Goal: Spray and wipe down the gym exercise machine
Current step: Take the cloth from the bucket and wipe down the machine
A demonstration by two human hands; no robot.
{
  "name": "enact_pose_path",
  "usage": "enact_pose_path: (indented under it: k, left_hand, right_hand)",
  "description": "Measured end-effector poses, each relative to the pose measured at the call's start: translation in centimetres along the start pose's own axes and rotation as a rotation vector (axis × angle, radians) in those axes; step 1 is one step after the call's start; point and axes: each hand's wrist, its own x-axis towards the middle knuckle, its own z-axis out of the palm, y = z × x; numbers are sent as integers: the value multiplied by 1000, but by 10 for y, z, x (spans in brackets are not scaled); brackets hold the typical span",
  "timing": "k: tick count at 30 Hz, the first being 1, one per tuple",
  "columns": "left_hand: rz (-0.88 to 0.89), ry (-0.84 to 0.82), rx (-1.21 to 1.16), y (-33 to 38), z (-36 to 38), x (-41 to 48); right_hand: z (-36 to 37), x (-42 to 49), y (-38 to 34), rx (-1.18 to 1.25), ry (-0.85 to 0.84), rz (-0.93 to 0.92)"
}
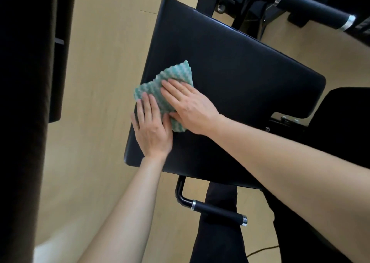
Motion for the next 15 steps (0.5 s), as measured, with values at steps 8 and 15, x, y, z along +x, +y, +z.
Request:
enact_pose_path:
  k: [8, 15]
  left_hand:
    - [-85, -1, -187, -18, -4, 25]
    - [-21, -28, -3, -21, 3, -79]
  right_hand:
    - [-4, 24, -14, -85, -81, 116]
    - [27, -53, -66, -105, -162, 66]
